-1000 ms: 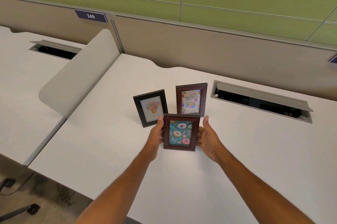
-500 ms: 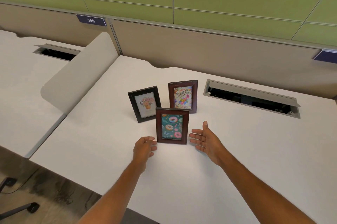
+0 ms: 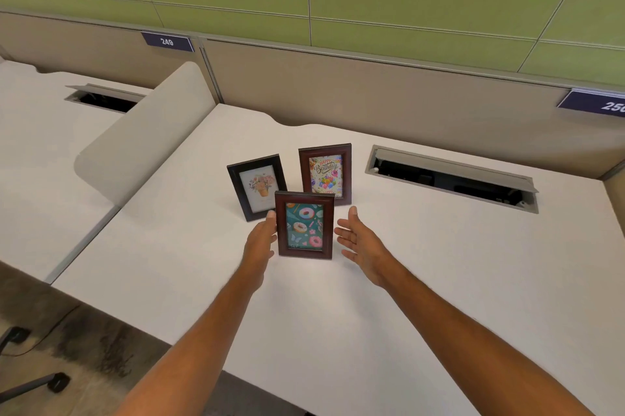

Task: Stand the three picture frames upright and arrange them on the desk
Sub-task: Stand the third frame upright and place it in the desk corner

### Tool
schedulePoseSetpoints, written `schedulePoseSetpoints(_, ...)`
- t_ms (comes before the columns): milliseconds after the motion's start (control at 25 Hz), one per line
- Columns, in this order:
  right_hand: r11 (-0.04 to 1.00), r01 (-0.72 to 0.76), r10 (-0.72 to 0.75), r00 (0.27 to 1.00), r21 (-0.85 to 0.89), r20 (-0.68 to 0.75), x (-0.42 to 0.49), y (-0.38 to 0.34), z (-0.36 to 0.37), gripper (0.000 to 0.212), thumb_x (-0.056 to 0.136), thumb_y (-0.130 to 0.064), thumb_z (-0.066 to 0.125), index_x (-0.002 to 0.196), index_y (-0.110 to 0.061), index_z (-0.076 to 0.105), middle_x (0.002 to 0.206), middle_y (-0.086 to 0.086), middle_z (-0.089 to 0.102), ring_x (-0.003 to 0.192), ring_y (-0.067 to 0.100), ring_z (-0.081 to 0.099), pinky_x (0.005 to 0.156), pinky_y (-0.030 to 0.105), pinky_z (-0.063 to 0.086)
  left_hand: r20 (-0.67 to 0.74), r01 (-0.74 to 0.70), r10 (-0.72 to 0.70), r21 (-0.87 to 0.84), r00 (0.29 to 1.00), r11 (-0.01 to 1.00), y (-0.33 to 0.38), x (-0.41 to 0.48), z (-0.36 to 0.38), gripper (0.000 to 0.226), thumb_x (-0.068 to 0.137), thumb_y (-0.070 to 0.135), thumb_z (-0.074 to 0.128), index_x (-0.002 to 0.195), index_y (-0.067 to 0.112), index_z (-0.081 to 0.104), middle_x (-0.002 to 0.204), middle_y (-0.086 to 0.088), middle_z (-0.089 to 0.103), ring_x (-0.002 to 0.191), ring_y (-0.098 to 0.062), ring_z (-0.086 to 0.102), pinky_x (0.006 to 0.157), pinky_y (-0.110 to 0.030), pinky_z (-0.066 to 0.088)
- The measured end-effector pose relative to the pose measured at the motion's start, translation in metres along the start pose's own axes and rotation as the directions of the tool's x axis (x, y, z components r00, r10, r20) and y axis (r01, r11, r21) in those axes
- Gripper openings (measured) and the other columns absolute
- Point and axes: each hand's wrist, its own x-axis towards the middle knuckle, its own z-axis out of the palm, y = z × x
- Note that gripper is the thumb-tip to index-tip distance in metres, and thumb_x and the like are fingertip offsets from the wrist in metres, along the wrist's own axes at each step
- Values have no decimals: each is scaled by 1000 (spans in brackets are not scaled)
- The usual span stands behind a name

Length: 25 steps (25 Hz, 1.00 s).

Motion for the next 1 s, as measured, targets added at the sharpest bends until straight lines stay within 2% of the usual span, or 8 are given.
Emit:
schedulePoseSetpoints(160, 997, 14, -16, 1000, -74, -16, 7, -12, 16, 93, 93, -85, 37, 159, -20, 50, 152, 7, 59, 138, 27, 56, 127, 53, 37, 91, 38, -42, 49, 995, 998, 16, 11, -2, 78, 103, 76, 35, 161, 25, 48, 158, -9, 59, 149, -33, 51, 122, -63, 34)
schedulePoseSetpoints(240, 994, 41, -44, 999, -99, -21, 11, -16, 23, 76, 101, -78, 35, 153, -24, 51, 145, 3, 60, 132, 25, 56, 124, 51, 40, 129, 40, -48, 61, 990, 997, 19, 17, -3, 75, 102, 76, 37, 157, 28, 50, 149, -7, 64, 141, -31, 56, 122, -62, 35)
schedulePoseSetpoints(320, 994, 59, -63, 997, -90, -46, 14, -19, 27, 59, 109, -67, 35, 146, -26, 53, 148, 6, 63, 132, 27, 59, 121, 48, 44, 147, 45, -51, 42, 988, 998, 20, 24, -5, 60, 103, 71, 46, 147, 31, 58, 139, -1, 70, 135, -29, 61, 121, -60, 41)
schedulePoseSetpoints(440, 992, 75, -82, 994, -99, -67, 17, -19, 30, 57, 114, -56, 36, 150, -17, 56, 150, 10, 66, 136, 32, 64, 121, 49, 48, 165, 32, -33, 5, 986, 999, 21, 34, -6, 31, 106, 60, 56, 120, 34, 68, 114, 8, 82, 123, -24, 71, 112, -50, 51)
schedulePoseSetpoints(560, 992, 71, -81, 993, -101, -92, 16, -21, 30, 51, 116, -50, 38, 150, -16, 56, 149, 11, 67, 135, 33, 65, 117, 47, 50, 205, 22, -20, -8, 979, 1000, 20, 38, -2, 29, 105, 58, 57, 115, 34, 69, 97, 17, 86, 116, -17, 73, 101, -41, 55)
schedulePoseSetpoints(680, 993, 63, -75, 989, -98, -127, 13, -24, 23, 52, 115, -51, 40, 150, -16, 56, 148, 10, 67, 137, 33, 63, 118, 48, 50, 239, 12, -11, -4, 971, 1000, 17, 45, 3, 37, 101, 63, 58, 117, 32, 70, 99, 19, 85, 115, -16, 74, 91, -35, 57)
schedulePoseSetpoints(840, 989, 91, -110, 979, -114, -171, 2, -26, 3, 59, 109, -63, 41, 144, -19, 61, 141, 7, 72, 130, 29, 67, 114, 47, 54, 315, -15, 6, 27, 949, 1000, 22, 47, 22, 58, 85, 76, 62, 120, 31, 72, 106, 16, 85, 114, -14, 76, 91, -35, 58)
schedulePoseSetpoints(1000, 987, 106, -130, 969, -120, -211, -21, -26, -33, 71, 98, -77, 32, 132, -26, 67, 125, 3, 78, 111, 16, 75, 95, 32, 60, 369, -18, -1, 50, 929, 999, 30, 43, 56, 64, 80, 78, 66, 121, 31, 71, 109, 13, 86, 116, -16, 75, 94, -37, 58)
